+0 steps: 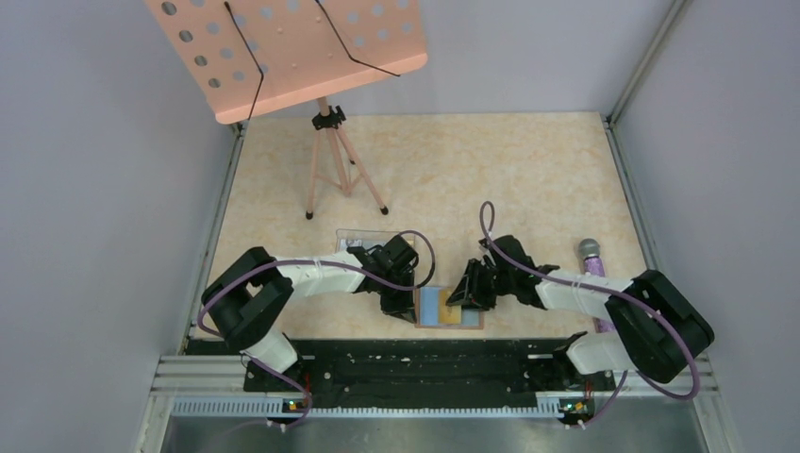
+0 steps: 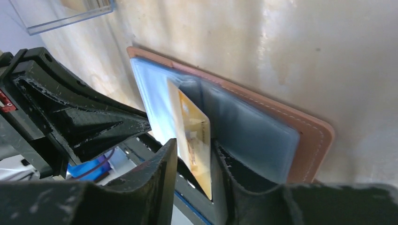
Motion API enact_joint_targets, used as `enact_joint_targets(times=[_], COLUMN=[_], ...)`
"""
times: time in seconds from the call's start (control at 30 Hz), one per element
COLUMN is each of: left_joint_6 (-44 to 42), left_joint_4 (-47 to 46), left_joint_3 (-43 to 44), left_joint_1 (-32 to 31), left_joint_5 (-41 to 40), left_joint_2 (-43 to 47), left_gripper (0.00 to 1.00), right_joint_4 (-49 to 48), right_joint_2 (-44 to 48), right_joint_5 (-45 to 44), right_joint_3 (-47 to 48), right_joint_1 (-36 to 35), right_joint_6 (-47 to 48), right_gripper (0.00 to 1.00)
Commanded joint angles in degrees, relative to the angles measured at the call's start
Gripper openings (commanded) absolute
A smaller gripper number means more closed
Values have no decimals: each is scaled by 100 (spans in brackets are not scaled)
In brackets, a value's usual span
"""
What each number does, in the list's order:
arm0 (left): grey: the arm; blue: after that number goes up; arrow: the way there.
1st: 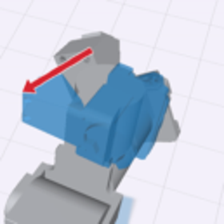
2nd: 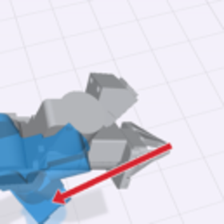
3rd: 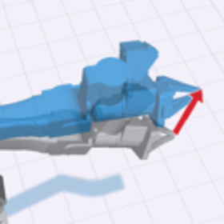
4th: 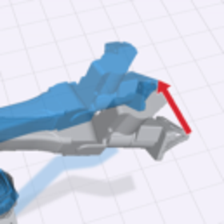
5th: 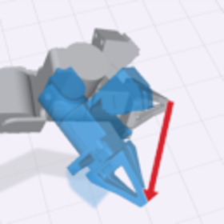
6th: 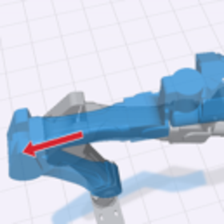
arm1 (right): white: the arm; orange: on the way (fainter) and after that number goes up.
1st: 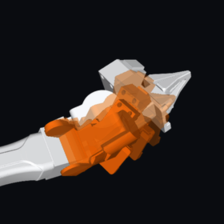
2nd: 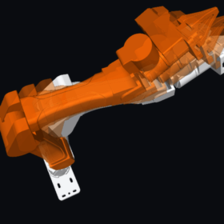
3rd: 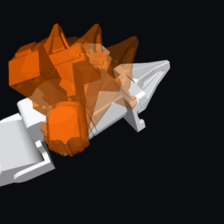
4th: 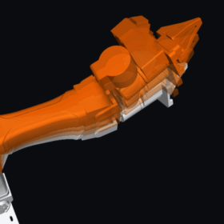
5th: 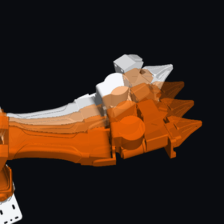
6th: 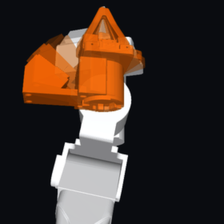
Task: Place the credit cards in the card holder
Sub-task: Insert the credit card into the card holder.
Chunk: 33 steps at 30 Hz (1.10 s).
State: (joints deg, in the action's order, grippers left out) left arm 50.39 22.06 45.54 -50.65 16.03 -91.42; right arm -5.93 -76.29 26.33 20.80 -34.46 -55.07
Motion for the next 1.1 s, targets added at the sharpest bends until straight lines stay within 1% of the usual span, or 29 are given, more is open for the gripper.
enact_joint_targets(times=[0.0,0.1,0.23,0.3,0.4,0.53,0.67,0.9,1.07], left_joint_6=[-90,-78,-64,-64,-71,-98,-138,-200,-213], left_joint_4=[-79,-96,-114,-121,-115,-106,-92,-5,19], left_joint_3=[73,84,108,128,155,198,269,352,381], left_joint_1=[18,27,47,60,69,82,82,82,82], left_joint_5=[-186,-168,-149,-136,-127,-100,-67,-49,-46], left_joint_2=[-114,-101,-90,-89,-81,-137,-224,-280,-268], left_gripper=[1,1,1,1,0,0,0,0,0], right_joint_4=[1573,2118,2673,2868,2951,2810,2519,2070,2106], right_joint_2=[-89,-80,-98,-96,-101,-233,-427,-928,-1166], right_joint_5=[-550,-751,-921,-1020,-1100,-1001,-770,-497,-528], right_joint_3=[662,997,1408,1544,1590,1556,1561,1834,2140], right_joint_1=[-125,-153,-253,-324,-383,-435,-565,-875,-1124], right_joint_6=[638,822,985,1052,1072,1084,1005,781,727], right_gripper=[37,47,58,61,64,65,63,56,46])
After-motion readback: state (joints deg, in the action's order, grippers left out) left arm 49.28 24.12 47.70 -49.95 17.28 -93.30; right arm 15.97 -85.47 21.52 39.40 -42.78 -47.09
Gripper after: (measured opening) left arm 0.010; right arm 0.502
